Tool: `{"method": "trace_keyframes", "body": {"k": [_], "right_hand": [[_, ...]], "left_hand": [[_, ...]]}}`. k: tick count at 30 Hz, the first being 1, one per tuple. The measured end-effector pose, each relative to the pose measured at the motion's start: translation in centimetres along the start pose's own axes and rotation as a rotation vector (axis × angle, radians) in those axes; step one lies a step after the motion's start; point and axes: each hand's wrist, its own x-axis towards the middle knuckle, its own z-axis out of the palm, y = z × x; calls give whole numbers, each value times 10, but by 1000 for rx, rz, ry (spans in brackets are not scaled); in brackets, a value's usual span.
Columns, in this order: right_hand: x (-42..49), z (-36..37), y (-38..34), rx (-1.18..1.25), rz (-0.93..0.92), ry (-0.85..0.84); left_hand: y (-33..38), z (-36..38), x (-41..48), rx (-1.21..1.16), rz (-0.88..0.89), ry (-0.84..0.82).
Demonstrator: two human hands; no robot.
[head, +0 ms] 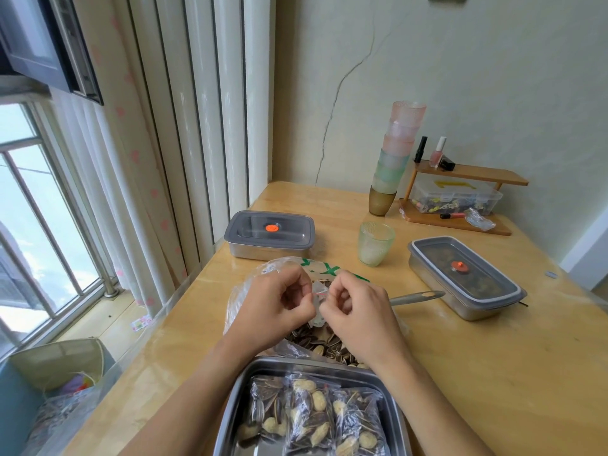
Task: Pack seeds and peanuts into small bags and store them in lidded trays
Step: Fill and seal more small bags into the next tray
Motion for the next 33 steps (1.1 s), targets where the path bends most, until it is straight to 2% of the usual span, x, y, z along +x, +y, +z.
{"method": "trace_keyframes", "body": {"k": [2,7,12,16,19,23,28,31,33], "right_hand": [[0,0,-1,105,14,0],[-3,0,-3,334,0,-143],[-1,-2,-1,338,22,-114],[2,-3,6,123,1,22],[3,-2,7,31,-50,-5],[2,-1,9,160,3,-55],[4,-4,5,401,122,-135],[5,-6,3,467,121,-156],[4,-6,3,437,98,-103]], "left_hand": [[-1,0,0,-5,25,-44],[-2,0,-1,-66,0,-79],[0,-1,0,-116,-58,-17],[-2,-4,1,-93,-77,82],[0,-4,0,-12,-27,72],[-5,-6,1,35,75,-20],[-11,-5,-1,221,151,-156],[-16,-4,-2,215,118,-134],[-19,-4,-1,222,87,-103]]}}
